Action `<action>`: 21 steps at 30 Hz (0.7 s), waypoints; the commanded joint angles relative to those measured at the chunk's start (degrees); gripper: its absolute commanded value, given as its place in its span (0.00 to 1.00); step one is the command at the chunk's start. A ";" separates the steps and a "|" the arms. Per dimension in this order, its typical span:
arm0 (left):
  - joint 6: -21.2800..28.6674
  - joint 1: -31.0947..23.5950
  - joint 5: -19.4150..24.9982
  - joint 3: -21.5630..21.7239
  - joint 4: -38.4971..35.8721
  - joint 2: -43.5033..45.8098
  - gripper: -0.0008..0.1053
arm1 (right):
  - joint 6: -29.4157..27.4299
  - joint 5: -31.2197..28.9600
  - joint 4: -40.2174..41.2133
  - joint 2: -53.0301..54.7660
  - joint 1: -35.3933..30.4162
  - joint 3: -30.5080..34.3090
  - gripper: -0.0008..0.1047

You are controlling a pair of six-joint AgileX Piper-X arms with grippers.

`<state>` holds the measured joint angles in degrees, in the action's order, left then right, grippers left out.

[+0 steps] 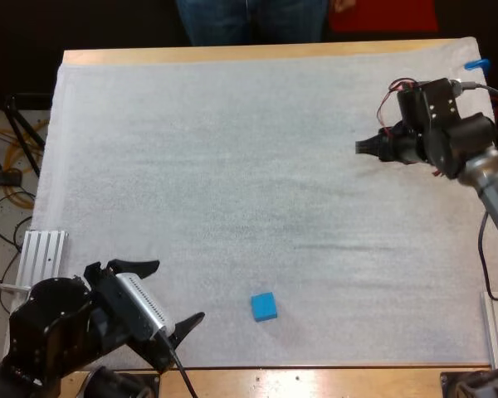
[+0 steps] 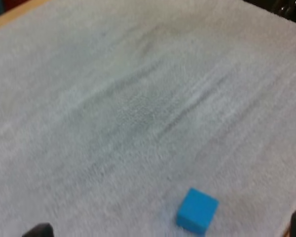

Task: Stack red cube on blue cube

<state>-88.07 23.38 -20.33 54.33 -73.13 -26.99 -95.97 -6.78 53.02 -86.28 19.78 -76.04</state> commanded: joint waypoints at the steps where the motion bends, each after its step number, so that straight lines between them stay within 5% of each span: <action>1: -0.52 0.31 0.46 0.42 -2.47 -0.03 0.83 | -0.75 -1.12 1.87 2.20 1.86 -0.62 0.15; 8: -0.52 0.31 -0.17 0.42 -9.51 -0.03 0.83 | 1.61 -4.16 7.72 7.86 14.58 -0.62 0.15; 12: -0.52 0.31 -4.04 0.42 -12.42 0.19 0.83 | 4.06 -5.14 9.44 8.19 22.56 -0.44 0.15; 21: -0.68 0.31 -5.59 0.42 -13.13 5.76 0.83 | 10.67 -6.38 9.43 6.95 37.42 -0.27 0.15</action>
<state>-88.30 23.38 -25.13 54.33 -85.67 -21.90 -86.32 -12.87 61.96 -78.98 56.62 -76.04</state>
